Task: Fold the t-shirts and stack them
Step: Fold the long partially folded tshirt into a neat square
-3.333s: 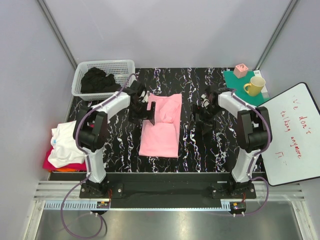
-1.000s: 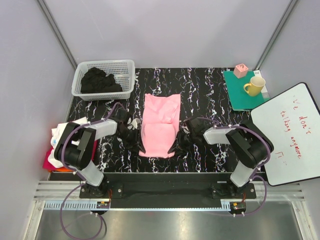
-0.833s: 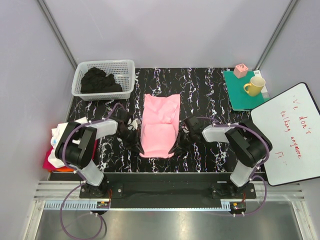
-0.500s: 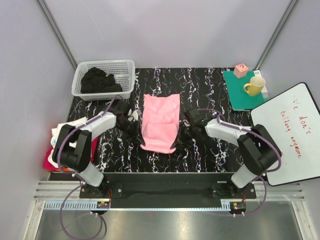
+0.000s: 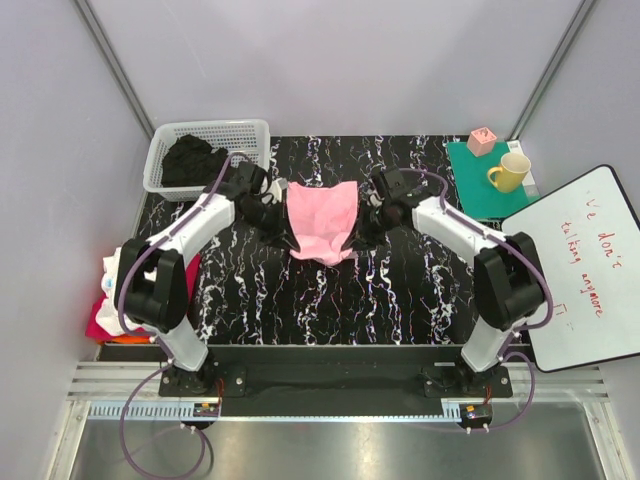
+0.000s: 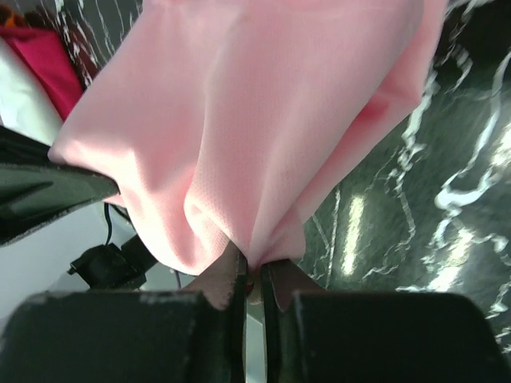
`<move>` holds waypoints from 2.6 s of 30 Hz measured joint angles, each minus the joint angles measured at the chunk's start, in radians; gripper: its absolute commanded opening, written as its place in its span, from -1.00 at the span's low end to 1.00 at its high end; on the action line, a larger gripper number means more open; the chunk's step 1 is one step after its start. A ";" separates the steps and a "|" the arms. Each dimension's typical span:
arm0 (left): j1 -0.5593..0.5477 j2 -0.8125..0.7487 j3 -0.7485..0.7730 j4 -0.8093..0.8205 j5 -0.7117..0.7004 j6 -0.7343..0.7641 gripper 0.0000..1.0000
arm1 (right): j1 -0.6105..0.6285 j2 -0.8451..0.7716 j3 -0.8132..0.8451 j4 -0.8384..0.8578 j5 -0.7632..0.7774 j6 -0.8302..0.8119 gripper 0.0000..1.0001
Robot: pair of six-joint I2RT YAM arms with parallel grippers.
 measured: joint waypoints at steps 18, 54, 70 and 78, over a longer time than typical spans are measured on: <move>0.018 0.322 0.422 -0.002 0.018 -0.059 -1.00 | -0.137 0.359 0.510 -0.109 -0.041 -0.190 -0.77; -0.056 -0.185 -0.140 -0.101 0.064 -0.012 -1.00 | -0.013 0.004 0.070 -0.227 -0.169 -0.224 -0.74; 0.018 0.124 0.092 0.040 0.071 0.000 -1.00 | -0.111 0.396 0.602 -0.280 -0.163 -0.333 -0.67; 0.097 0.173 0.136 0.147 0.080 -0.032 -1.00 | -0.126 0.677 1.027 -0.336 -0.190 -0.349 -0.51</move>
